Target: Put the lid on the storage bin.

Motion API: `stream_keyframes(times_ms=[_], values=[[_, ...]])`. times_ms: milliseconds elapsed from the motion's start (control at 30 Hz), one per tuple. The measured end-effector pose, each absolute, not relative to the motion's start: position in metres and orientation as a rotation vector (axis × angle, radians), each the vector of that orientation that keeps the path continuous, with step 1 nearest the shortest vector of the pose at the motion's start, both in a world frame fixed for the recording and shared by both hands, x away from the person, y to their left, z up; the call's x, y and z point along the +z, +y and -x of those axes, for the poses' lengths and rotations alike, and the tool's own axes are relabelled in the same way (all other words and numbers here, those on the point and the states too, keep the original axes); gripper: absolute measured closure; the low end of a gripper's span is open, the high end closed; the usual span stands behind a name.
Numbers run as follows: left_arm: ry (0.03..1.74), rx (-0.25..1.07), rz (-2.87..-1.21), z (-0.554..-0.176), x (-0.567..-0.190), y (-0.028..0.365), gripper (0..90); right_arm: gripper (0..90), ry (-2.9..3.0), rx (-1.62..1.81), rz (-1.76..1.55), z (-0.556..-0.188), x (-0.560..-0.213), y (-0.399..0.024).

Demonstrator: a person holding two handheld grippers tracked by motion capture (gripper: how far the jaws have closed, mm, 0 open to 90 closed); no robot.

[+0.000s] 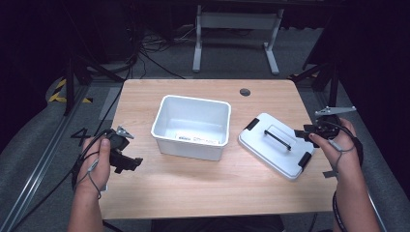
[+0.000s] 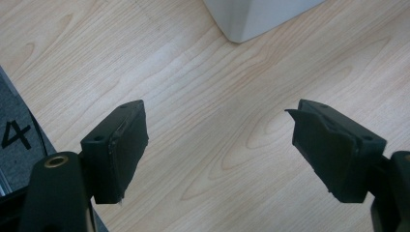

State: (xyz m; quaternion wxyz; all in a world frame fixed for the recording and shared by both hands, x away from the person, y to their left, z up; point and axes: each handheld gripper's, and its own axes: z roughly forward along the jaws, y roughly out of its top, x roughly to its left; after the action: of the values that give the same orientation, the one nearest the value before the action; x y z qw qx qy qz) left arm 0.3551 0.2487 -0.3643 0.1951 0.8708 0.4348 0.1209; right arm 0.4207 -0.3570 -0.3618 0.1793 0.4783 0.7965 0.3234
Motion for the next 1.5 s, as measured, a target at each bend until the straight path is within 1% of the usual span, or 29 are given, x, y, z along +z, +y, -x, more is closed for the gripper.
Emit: stream_keyframes(times_ms=[333,467,633,833,1000,1133,1233,1367,1400,1433,1467,1500], values=[[1.207,0.341,-2.447,-0.353,-0.364,0.247,20.9,43.1,2.293,0.954,-1.26,-0.416,-0.354,-0.341],[1.205,0.341,-2.447,-0.352,-0.363,0.246,20.9,42.6,2.327,0.943,-1.227,-0.416,-0.356,-0.332],[1.181,0.349,-2.458,-0.35,-0.361,0.243,20.7,41.5,2.393,0.917,-1.198,-0.42,-0.365,-0.318],[1.185,0.341,-2.467,-0.349,-0.362,0.242,20.7,36.4,2.449,0.881,-1.173,-0.427,-0.379,-0.305],[1.172,0.332,-2.474,-0.349,-0.363,0.242,20.7,36.2,2.506,0.812,-1.16,-0.437,-0.399,-0.297],[1.163,0.336,-2.493,-0.348,-0.364,0.242,20.7,36.6,2.529,0.786,-1.165,-0.442,-0.409,-0.294],[1.155,0.32,-2.502,-0.347,-0.365,0.24,20.7,38.8,2.549,0.757,-1.149,-0.448,-0.417,-0.292],[1.153,0.321,-2.51,-0.346,-0.366,0.239,20.7,45.5,2.564,0.704,-1.135,-0.453,-0.425,-0.294],[1.152,0.323,-2.51,-0.346,-0.367,0.239,20.7,52.3,2.566,0.692,-1.128,-0.454,-0.426,-0.295],[1.157,0.318,-2.509,-0.346,-0.367,0.239,20.7,57.2,2.566,0.687,-1.134,-0.454,-0.426,-0.296],[1.154,0.317,-2.511,-0.346,-0.367,0.239,20.7,58.7,2.567,0.69,-1.134,-0.455,-0.426,-0.297],[1.151,0.317,-2.513,-0.346,-0.367,0.239,20.6,62.4,2.566,0.688,-1.122,-0.456,-0.426,-0.298]])
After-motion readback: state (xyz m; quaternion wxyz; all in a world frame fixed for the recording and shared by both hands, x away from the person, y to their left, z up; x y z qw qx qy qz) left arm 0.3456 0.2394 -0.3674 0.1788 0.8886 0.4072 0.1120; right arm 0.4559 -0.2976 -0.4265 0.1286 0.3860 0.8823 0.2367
